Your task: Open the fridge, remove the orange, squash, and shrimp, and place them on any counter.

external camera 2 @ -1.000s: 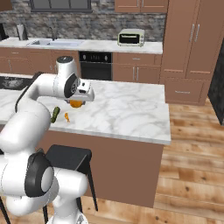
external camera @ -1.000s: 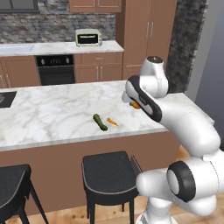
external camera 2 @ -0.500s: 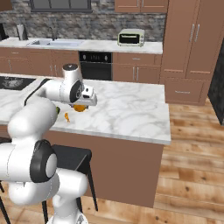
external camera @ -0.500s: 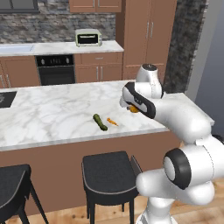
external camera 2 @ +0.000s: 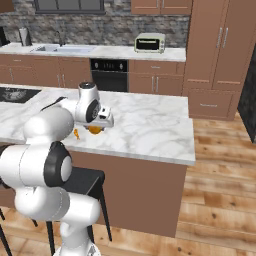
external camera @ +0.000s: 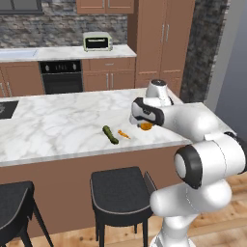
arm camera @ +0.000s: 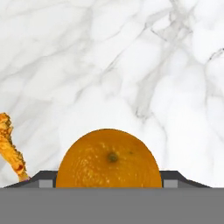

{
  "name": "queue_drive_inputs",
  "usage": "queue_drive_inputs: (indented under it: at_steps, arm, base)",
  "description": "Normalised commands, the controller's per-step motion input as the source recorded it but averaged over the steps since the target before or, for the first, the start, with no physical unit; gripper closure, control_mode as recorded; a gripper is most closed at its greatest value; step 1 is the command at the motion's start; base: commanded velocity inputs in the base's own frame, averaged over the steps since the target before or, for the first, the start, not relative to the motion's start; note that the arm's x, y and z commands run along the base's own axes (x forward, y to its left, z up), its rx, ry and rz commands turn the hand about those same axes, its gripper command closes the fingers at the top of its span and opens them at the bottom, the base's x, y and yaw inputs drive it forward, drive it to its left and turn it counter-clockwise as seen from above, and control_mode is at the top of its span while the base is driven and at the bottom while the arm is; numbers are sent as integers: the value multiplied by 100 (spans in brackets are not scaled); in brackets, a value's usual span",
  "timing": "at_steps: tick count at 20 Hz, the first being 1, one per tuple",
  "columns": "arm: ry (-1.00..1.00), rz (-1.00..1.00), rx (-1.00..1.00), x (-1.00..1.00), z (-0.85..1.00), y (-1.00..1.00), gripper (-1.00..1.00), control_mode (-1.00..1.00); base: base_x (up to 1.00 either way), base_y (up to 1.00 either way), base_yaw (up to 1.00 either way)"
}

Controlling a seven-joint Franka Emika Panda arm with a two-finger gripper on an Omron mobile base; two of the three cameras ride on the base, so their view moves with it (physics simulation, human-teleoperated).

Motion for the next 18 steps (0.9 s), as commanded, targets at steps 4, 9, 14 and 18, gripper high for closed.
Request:
queue_drive_inputs:
  at_steps: [4, 9, 14, 18]
  arm:
    - [2, 0, 0, 4, -6, 0, 100, -100]
    - [0, 0, 0, 0, 0, 0, -100, -100]
    - [0, 1, 0, 15, -7, 0, -100, -100]
    - [-1, 8, 0, 30, -21, 2, -100, -100]
  base:
    - [0, 0, 0]
    - [0, 0, 0]
    - [0, 0, 0]
    - [0, 0, 0]
